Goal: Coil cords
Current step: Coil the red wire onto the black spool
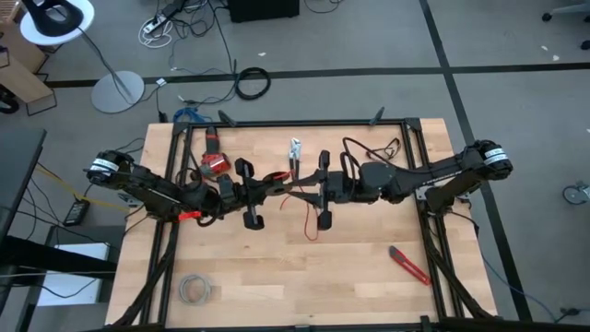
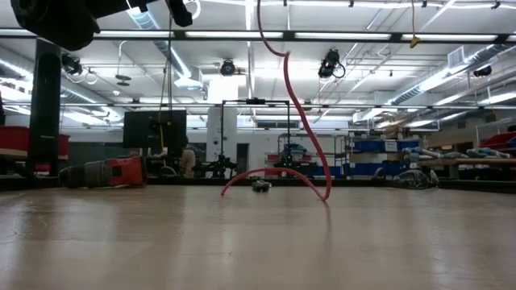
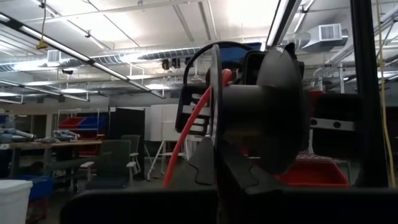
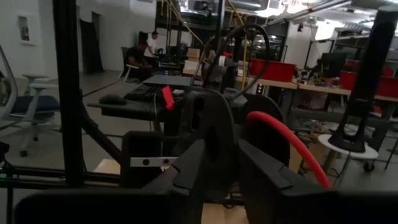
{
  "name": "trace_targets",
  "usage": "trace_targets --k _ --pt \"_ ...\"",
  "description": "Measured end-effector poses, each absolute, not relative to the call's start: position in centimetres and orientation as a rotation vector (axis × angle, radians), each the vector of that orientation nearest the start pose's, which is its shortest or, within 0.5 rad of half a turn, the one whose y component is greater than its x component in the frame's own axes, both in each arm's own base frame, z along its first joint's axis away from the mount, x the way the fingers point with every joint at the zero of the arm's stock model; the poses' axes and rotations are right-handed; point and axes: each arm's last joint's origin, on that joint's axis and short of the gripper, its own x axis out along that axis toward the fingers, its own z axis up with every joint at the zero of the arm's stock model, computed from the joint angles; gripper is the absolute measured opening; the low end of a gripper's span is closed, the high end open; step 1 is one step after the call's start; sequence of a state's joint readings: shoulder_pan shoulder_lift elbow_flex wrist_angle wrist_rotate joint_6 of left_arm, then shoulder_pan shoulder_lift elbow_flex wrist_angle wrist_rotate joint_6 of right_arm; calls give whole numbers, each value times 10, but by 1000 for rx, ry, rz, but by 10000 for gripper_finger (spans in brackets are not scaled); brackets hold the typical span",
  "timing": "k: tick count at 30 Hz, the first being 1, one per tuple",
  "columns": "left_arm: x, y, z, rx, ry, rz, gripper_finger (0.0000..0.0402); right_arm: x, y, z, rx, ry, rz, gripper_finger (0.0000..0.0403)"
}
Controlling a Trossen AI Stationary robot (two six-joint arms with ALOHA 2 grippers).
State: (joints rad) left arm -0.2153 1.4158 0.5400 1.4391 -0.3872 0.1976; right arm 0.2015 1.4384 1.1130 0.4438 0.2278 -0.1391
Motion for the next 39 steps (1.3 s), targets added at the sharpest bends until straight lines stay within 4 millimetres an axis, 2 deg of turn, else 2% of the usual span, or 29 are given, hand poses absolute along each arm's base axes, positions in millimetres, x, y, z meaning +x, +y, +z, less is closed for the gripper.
trace_targets --k 6,11,20,25,32,36,39 --pt "259 -45 265 24 -517 219 0 327 56 355 -108 -115 -32 51" --pt "259 -45 265 21 -515 222 0 327 56 355 -111 -112 -7 9" --pt "259 -45 265 24 -514 229 9 327 56 355 -145 -111 -11 3" --pt "260 -46 263 29 -485 235 59 326 61 357 -180 -137 -18 2" --pt "262 -52 254 36 -383 270 170 325 64 359 -220 -149 -52 1" --pt "261 -60 249 66 -299 362 215 325 62 349 -255 -35 -81 1" --pt "255 -68 250 117 -255 466 227 323 61 341 -270 63 -97 0"
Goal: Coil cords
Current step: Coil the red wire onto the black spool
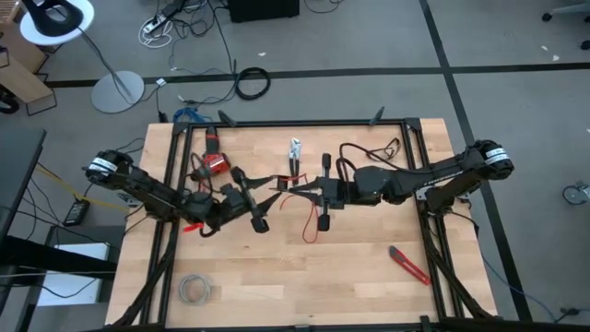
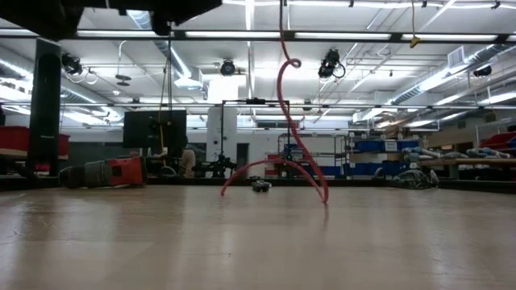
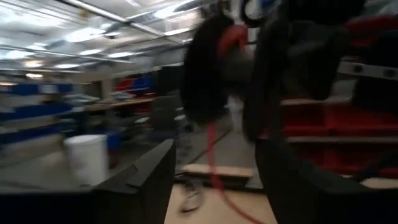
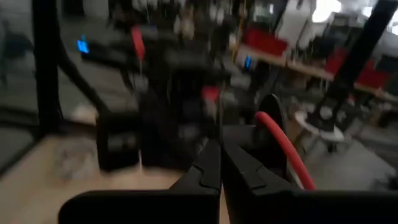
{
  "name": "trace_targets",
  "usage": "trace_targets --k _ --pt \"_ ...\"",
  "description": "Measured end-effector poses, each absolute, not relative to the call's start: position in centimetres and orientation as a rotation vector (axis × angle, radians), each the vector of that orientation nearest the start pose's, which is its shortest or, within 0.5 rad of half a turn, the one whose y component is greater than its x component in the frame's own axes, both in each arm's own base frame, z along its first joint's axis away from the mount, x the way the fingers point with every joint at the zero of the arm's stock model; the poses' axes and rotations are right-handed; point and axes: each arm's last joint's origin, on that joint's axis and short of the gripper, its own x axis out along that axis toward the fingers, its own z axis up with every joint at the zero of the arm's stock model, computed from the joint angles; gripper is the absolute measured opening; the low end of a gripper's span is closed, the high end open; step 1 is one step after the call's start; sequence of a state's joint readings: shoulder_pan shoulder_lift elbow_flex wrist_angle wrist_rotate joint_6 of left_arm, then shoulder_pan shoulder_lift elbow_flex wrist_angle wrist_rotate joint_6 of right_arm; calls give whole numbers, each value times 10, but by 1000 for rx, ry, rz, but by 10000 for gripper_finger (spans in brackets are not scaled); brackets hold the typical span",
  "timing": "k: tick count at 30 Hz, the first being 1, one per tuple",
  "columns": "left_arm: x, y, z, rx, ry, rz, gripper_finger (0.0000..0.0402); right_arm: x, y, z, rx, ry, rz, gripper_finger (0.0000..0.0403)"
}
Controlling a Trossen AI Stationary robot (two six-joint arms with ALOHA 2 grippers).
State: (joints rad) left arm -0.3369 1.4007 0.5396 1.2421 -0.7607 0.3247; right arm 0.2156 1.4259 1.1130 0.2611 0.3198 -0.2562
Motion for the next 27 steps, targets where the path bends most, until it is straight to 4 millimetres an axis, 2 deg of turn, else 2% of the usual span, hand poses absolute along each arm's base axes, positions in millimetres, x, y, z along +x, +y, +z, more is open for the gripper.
trace_targets --k 5,11,14,19,27 --pt "238 -81 261 195 -196 599 218 320 61 327 -305 216 -103 0" --pt "223 -83 277 155 -158 589 182 316 61 312 -369 375 -54 0" --pt "226 -84 283 163 -38 564 172 314 62 309 -401 408 -5 0" --pt "241 -82 297 200 177 521 173 314 63 308 -412 415 29 0" --pt "261 -83 326 300 328 417 171 313 63 306 -417 432 40 0"
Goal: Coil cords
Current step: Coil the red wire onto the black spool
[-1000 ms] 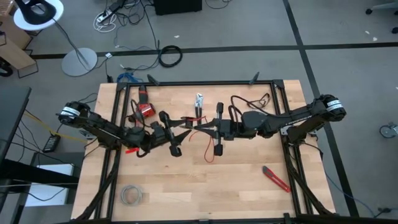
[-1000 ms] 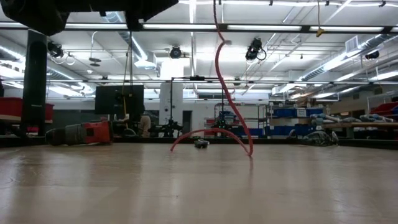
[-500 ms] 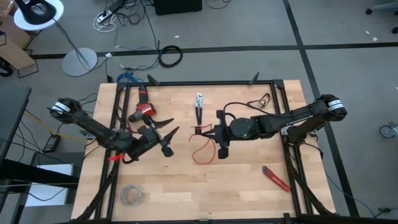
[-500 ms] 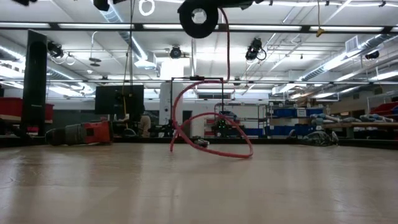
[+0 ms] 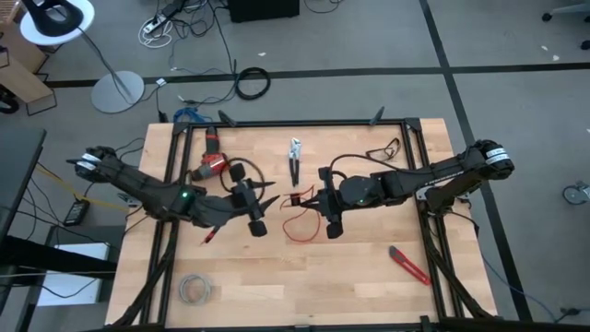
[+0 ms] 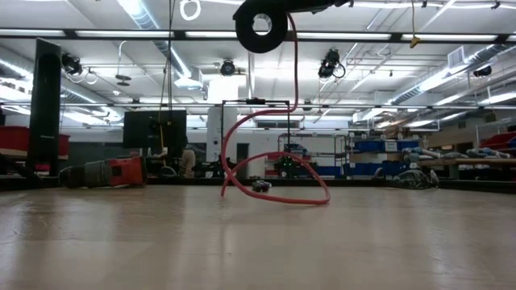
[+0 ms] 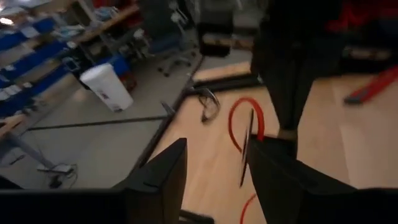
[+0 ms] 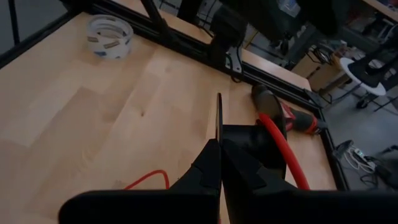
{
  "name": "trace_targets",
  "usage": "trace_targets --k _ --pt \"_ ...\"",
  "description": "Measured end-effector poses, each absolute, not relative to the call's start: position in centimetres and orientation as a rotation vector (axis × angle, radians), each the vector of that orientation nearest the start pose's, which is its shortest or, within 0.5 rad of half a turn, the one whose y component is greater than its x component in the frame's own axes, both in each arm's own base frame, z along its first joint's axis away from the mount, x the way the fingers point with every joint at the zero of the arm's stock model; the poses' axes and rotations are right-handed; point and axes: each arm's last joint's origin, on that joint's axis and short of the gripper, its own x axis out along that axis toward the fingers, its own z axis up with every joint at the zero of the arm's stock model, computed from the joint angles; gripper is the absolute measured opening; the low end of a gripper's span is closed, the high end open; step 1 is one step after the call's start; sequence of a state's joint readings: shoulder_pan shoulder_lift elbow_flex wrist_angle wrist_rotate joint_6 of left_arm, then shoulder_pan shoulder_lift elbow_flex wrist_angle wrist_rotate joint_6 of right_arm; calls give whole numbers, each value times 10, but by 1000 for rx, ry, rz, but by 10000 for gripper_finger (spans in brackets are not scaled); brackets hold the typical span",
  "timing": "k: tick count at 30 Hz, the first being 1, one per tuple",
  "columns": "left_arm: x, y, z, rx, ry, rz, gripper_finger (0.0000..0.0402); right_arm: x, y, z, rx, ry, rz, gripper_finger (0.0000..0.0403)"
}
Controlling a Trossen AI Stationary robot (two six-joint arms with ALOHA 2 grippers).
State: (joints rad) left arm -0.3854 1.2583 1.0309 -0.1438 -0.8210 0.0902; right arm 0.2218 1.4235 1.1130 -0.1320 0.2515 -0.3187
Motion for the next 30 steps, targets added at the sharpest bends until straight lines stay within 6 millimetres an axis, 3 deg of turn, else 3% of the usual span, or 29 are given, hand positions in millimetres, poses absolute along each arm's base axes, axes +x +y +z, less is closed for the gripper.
trace_targets --k 11,24,30 --pt "290 -80 325 348 516 318 154 313 66 306 -413 431 58 0" --pt "292 -75 323 330 565 236 74 313 67 306 -404 423 82 0" --pt "294 -69 322 316 569 236 63 313 67 307 -397 415 89 0"
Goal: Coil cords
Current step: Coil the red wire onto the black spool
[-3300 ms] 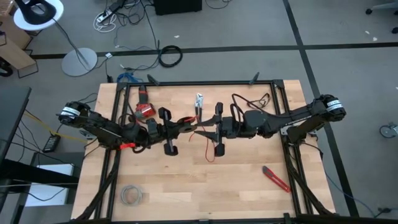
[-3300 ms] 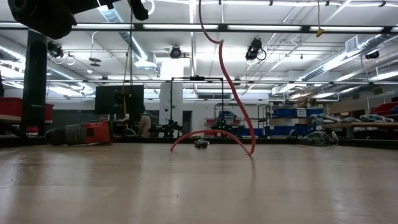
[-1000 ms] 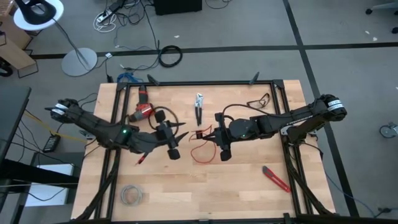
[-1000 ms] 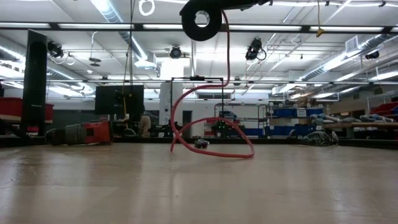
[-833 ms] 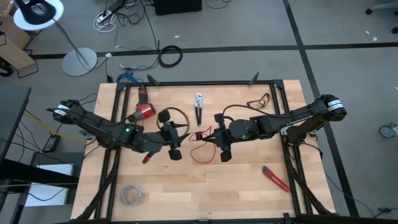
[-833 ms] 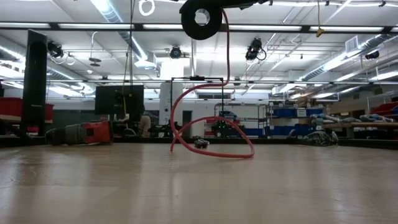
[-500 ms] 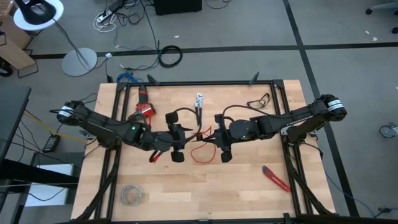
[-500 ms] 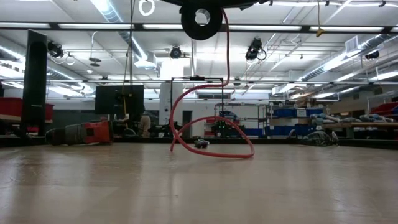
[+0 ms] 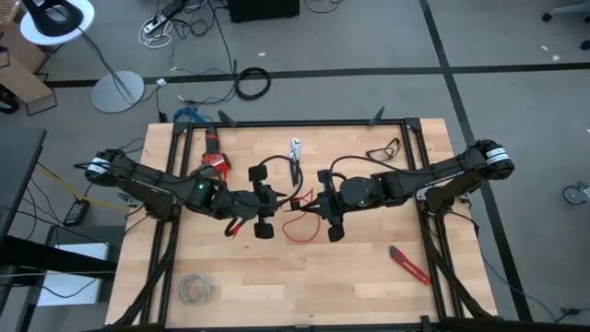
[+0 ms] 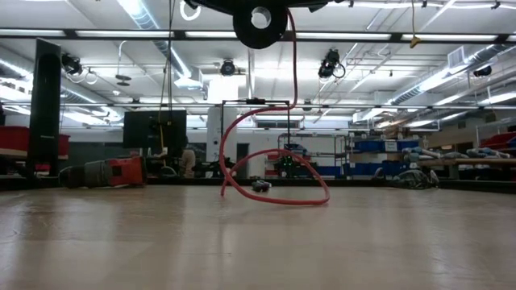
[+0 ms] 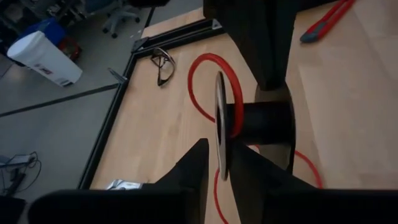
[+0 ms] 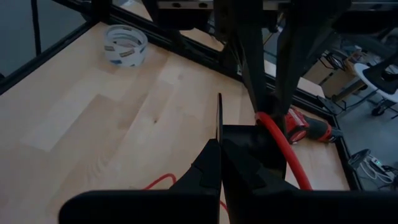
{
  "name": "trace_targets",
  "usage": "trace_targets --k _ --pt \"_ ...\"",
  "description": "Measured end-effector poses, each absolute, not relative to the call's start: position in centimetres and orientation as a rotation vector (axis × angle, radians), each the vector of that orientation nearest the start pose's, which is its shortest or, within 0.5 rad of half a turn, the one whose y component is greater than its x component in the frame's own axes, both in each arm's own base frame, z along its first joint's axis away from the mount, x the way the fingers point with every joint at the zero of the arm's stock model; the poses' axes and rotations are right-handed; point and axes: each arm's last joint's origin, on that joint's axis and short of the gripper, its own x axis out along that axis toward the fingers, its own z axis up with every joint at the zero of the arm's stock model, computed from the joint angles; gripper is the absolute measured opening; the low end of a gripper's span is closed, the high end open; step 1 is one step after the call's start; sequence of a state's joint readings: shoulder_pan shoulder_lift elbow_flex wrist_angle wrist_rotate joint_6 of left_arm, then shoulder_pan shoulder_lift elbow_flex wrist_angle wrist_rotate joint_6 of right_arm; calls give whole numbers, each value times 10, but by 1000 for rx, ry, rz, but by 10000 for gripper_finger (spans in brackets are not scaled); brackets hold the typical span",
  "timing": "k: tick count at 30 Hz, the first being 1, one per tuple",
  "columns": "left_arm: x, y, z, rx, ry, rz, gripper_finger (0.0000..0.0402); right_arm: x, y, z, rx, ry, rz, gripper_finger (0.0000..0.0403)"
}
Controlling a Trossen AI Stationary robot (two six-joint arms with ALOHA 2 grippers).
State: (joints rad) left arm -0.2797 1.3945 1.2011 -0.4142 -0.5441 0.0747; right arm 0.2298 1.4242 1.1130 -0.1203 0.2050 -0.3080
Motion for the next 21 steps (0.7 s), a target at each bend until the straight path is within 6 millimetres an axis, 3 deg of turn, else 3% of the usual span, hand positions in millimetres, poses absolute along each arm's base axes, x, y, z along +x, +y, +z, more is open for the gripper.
trace_targets --k 7,13,21 --pt "297 -66 321 360 574 217 55 314 68 308 -389 395 101 0" --pt "298 -67 322 365 562 207 7 314 68 309 -388 391 103 1" --pt "297 -66 323 346 554 229 2 315 68 311 -380 363 98 9"
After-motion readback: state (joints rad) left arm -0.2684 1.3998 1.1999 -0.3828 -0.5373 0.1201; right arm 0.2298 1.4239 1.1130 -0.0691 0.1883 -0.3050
